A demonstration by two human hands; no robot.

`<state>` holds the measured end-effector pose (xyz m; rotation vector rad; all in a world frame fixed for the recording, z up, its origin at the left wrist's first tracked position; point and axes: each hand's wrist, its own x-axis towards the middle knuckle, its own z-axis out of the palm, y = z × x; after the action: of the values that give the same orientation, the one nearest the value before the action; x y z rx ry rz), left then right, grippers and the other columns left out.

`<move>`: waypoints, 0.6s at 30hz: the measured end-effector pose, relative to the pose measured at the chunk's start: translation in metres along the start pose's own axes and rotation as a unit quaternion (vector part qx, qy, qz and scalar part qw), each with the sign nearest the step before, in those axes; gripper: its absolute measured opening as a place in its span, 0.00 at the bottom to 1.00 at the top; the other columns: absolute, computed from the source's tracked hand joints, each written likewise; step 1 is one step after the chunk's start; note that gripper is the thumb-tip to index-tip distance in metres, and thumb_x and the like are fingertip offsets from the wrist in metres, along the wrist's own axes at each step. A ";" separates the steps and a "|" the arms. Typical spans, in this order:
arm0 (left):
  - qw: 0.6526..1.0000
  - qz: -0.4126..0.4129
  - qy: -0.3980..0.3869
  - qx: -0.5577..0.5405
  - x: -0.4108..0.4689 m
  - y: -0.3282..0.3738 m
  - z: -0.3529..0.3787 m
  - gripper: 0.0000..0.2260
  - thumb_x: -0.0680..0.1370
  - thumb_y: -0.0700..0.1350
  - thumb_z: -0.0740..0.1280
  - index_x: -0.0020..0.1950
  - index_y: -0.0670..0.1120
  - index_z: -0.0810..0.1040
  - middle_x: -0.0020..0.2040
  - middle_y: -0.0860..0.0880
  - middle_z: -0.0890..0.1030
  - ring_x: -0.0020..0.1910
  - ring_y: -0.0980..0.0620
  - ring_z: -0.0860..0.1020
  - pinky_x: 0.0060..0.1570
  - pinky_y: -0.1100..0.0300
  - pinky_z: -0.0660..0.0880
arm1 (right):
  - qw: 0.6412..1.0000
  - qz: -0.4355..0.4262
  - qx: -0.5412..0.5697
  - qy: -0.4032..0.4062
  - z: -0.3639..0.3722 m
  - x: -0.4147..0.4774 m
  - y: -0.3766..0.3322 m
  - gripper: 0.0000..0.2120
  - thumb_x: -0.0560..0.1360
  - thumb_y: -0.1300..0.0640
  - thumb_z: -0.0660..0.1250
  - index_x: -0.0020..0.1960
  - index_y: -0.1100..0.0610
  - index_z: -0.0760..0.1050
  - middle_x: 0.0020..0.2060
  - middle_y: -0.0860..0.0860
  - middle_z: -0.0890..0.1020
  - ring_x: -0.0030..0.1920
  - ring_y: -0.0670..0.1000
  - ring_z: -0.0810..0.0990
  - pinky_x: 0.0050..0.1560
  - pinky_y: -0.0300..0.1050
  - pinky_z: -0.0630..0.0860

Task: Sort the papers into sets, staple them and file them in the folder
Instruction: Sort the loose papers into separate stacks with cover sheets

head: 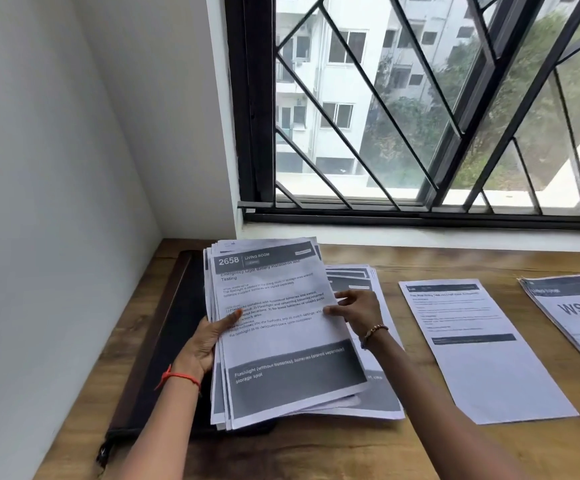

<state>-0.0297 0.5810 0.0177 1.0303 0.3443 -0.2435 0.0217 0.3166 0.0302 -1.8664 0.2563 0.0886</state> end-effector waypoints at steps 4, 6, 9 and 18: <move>1.000 0.003 -0.007 -0.008 0.001 0.000 0.000 0.49 0.40 0.46 0.85 0.59 0.36 0.75 0.48 0.38 0.83 0.44 0.44 0.83 0.36 0.53 0.81 | 1.000 -0.008 -0.012 -0.013 -0.010 0.002 0.005 0.10 0.64 0.70 0.73 0.46 0.68 0.81 0.34 0.55 0.82 0.32 0.47 0.78 0.34 0.38 0.75; 1.000 -0.004 -0.018 -0.014 0.001 0.001 -0.002 0.48 0.41 0.44 0.85 0.59 0.36 0.75 0.48 0.38 0.83 0.45 0.43 0.83 0.36 0.50 0.81 | 1.000 -0.004 -0.020 0.003 -0.017 0.002 0.008 0.07 0.67 0.69 0.72 0.45 0.67 0.81 0.30 0.51 0.80 0.31 0.46 0.77 0.31 0.35 0.71; 1.000 -0.009 -0.021 -0.010 0.001 0.003 -0.007 0.47 0.40 0.43 0.85 0.57 0.36 0.76 0.46 0.38 0.83 0.44 0.43 0.83 0.35 0.50 0.80 | 0.993 0.019 -0.064 0.100 -0.032 0.006 0.021 0.06 0.69 0.67 0.70 0.45 0.68 0.81 0.37 0.56 0.81 0.41 0.53 0.78 0.40 0.41 0.69; 1.000 0.018 -0.003 -0.018 0.001 0.011 -0.024 0.45 0.39 0.45 0.85 0.55 0.38 0.78 0.45 0.41 0.84 0.42 0.45 0.83 0.35 0.51 0.81 | 0.920 0.115 -0.217 0.306 -0.065 -0.006 0.051 0.13 0.74 0.72 0.56 0.54 0.67 0.76 0.52 0.68 0.79 0.53 0.68 0.77 0.51 0.58 0.75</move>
<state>-0.0292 0.6069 0.0149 0.9994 0.3238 -0.2081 0.0002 0.2407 0.0037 -2.2591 0.9546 -0.3092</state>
